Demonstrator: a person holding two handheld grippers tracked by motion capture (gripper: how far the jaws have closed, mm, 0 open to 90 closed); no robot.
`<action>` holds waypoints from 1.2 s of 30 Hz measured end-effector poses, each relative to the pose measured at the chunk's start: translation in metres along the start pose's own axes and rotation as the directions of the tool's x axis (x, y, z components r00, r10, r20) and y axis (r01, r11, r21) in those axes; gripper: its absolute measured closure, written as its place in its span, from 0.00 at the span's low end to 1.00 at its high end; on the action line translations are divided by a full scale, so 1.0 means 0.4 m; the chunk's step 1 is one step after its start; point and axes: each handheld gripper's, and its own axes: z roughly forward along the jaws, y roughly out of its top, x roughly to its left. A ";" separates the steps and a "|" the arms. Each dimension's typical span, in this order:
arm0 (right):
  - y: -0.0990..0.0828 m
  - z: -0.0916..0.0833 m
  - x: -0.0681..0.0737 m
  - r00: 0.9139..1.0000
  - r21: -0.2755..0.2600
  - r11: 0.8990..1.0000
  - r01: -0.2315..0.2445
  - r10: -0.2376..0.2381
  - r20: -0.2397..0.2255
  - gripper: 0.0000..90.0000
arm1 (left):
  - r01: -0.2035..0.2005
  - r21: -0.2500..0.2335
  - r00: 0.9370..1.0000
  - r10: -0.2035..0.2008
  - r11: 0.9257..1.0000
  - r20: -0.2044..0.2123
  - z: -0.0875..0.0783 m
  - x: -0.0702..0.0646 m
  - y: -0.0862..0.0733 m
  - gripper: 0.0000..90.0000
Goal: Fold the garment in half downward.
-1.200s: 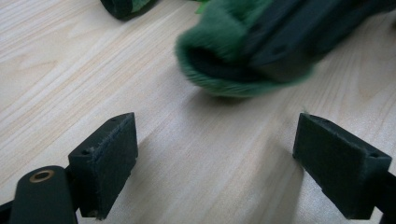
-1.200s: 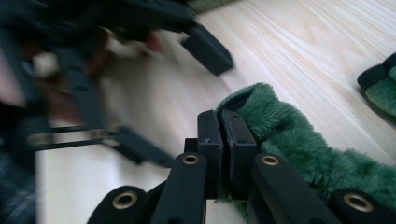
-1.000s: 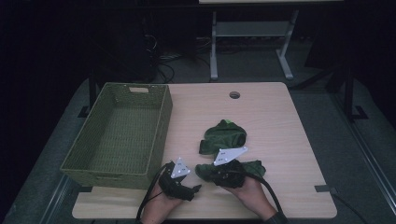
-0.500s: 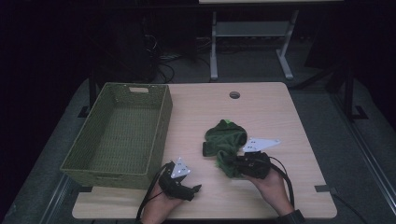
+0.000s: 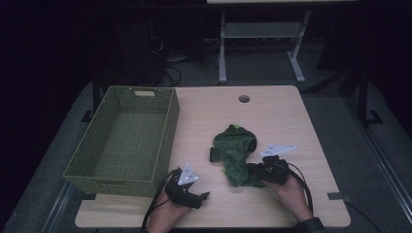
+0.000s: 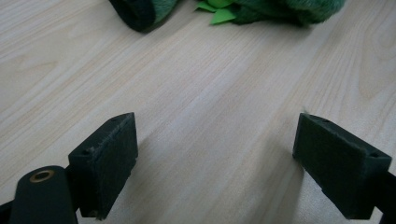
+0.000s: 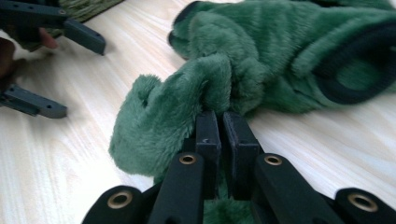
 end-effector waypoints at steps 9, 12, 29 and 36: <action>0.007 0.067 0.036 0.998 0.089 0.994 0.062 -0.061 -0.014 0.93 | 0.000 0.000 1.000 0.000 1.000 0.000 0.000 0.000 0.000 0.15; 0.009 0.066 0.035 0.997 0.100 0.992 0.071 -0.072 0.006 0.88 | -0.002 0.000 1.000 0.002 1.000 -0.002 0.000 0.001 0.000 0.15; 0.055 0.071 0.089 0.990 0.042 0.993 0.114 -0.110 -0.090 0.90 | -0.005 -0.001 1.000 0.005 1.000 -0.002 0.001 0.002 0.001 0.15; 0.048 0.141 0.097 0.988 0.111 0.983 0.147 -0.141 -0.055 0.95 | -0.003 0.000 1.000 0.003 1.000 -0.002 0.001 0.002 0.002 0.15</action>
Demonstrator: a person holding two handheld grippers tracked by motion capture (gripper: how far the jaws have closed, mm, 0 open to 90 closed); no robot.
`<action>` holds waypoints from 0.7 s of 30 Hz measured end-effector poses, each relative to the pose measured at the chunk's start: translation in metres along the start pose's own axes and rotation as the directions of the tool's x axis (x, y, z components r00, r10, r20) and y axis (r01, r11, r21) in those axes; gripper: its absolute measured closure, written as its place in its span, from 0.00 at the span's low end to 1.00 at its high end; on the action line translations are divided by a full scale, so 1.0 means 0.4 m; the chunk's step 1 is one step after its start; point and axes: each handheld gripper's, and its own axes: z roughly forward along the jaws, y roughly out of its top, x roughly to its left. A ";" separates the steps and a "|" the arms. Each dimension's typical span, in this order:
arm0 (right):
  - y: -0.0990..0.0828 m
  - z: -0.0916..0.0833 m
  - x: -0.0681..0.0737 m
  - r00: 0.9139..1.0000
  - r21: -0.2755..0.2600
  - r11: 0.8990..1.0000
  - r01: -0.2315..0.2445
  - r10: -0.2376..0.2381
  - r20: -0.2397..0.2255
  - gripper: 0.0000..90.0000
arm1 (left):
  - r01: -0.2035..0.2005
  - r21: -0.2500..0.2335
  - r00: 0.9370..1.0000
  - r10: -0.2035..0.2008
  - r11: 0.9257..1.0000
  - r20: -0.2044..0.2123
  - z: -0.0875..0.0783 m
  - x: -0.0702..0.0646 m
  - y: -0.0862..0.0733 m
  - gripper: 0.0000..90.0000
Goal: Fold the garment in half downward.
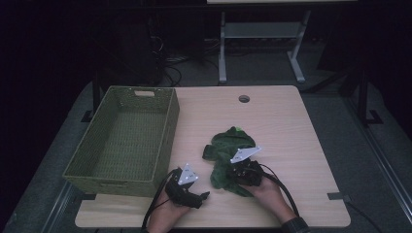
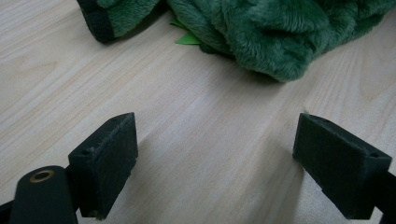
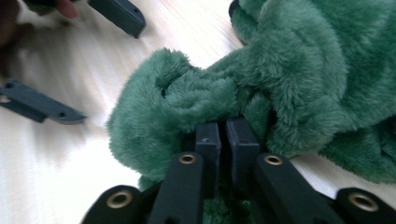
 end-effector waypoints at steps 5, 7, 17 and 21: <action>0.006 0.012 0.003 0.999 0.007 1.000 0.021 -0.022 0.039 0.97 | -0.001 0.001 1.000 0.001 1.000 -0.001 0.000 0.000 0.001 0.15; 0.004 0.006 0.003 0.999 0.000 1.000 0.029 -0.029 0.039 0.94 | -0.001 0.000 1.000 0.001 1.000 -0.001 0.001 0.000 0.001 0.15; -0.034 -0.128 -0.030 0.999 -0.090 0.995 -0.037 0.040 0.027 0.71 | 0.003 0.001 1.000 -0.003 1.000 0.001 0.001 0.000 0.001 0.15; -0.085 -0.165 -0.038 0.997 -0.080 0.994 -0.069 0.072 0.031 0.64 | 0.006 -0.002 1.000 -0.006 1.000 0.001 0.001 -0.001 0.000 0.15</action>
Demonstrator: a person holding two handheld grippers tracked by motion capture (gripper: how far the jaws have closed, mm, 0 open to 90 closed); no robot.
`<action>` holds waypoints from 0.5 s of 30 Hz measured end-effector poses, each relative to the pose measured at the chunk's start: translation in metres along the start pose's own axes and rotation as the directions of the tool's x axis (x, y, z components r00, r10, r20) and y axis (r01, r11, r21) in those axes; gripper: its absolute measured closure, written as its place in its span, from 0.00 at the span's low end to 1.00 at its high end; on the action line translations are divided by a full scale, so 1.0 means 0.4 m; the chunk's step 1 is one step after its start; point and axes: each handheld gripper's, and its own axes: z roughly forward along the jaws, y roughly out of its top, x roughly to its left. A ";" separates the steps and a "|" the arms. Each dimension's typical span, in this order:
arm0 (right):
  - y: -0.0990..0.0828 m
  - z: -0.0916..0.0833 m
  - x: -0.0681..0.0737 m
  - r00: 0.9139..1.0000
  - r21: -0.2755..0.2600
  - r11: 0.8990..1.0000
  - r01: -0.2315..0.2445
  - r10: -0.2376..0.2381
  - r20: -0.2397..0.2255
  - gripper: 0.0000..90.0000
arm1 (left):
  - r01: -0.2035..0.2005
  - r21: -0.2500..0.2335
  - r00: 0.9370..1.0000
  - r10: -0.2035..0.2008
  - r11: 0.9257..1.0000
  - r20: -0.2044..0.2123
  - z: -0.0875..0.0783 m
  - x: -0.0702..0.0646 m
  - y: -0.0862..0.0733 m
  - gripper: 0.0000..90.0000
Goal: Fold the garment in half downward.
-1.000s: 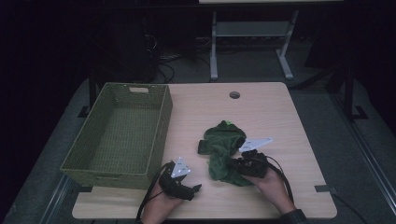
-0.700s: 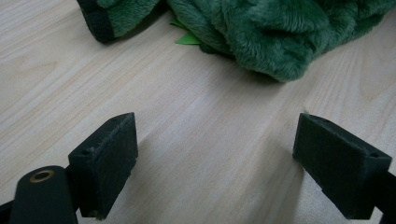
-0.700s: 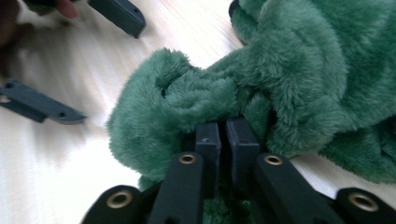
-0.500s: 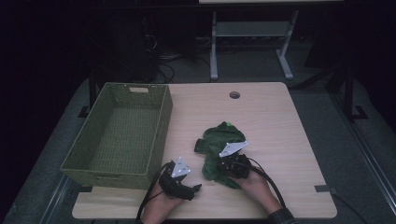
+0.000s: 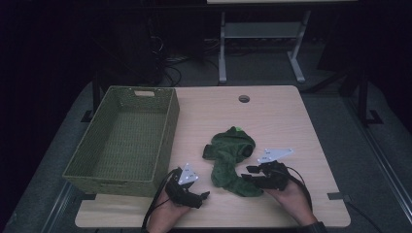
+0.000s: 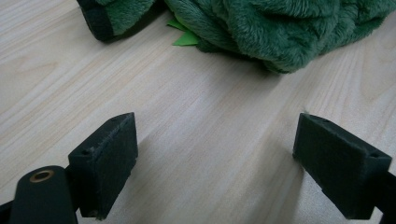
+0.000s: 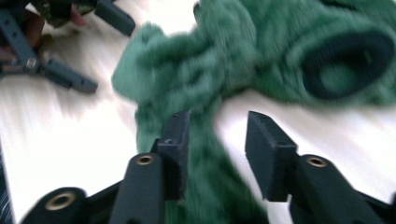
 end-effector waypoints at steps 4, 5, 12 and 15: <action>-0.053 -0.046 -0.003 1.000 -0.002 1.000 -0.027 0.027 0.011 0.57 | -0.002 0.003 1.000 0.002 1.000 0.001 0.000 0.000 0.000 0.15; -0.066 -0.055 -0.002 0.999 -0.003 0.999 -0.033 0.033 0.010 0.57 | -0.002 0.002 1.000 0.002 1.000 0.000 0.000 0.000 0.000 0.15; -0.125 -0.055 0.004 0.999 0.060 0.997 -0.044 0.044 0.008 0.61 | -0.002 0.002 1.000 0.002 1.000 0.001 0.000 0.000 0.000 0.15; -0.127 -0.047 0.000 0.998 0.078 0.995 -0.059 0.059 0.002 0.70 | -0.002 0.002 1.000 0.002 1.000 0.001 0.000 0.000 0.000 0.15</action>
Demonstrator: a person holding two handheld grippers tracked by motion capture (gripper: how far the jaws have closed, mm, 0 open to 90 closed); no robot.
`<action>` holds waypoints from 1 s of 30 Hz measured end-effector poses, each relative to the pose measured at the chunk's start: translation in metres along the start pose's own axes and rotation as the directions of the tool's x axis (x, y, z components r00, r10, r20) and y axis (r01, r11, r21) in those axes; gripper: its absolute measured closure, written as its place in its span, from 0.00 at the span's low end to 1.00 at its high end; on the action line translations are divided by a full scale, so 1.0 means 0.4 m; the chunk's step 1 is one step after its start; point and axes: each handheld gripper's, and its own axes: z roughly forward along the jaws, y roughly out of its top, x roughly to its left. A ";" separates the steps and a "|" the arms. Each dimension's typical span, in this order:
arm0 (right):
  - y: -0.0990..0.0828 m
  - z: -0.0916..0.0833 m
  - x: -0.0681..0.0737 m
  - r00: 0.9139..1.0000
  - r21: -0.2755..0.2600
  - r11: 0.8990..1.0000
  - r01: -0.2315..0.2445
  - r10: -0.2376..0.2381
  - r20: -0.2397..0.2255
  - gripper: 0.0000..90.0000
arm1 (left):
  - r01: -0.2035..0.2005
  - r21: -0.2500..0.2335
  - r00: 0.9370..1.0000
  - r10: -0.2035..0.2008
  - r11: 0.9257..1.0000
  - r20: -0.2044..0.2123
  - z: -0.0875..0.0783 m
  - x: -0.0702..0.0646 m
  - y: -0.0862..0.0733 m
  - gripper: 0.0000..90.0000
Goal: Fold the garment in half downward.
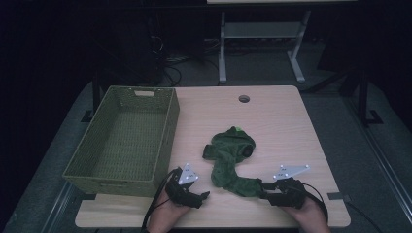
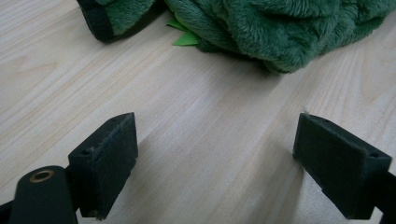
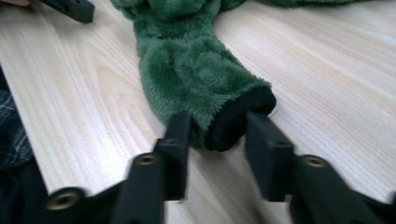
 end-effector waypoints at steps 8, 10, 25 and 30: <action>-0.004 -0.034 -0.049 0.995 -0.011 1.000 -0.016 0.017 0.098 0.91 | 0.000 0.000 1.000 0.000 1.000 0.000 0.000 0.000 0.000 0.15; -0.010 -0.049 -0.063 0.992 -0.017 1.000 -0.018 0.020 0.123 0.91 | 0.000 0.000 1.000 0.000 1.000 0.000 0.000 0.000 0.000 0.15; 0.034 -0.138 -0.028 0.994 -0.134 0.987 0.086 -0.077 0.072 0.91 | 0.000 0.000 1.000 0.000 1.000 0.000 0.000 0.000 0.000 0.15; 0.106 -0.121 0.015 0.984 -0.152 0.972 0.177 -0.177 0.015 0.91 | -0.001 0.000 1.000 0.001 1.000 0.000 0.000 0.001 0.000 0.15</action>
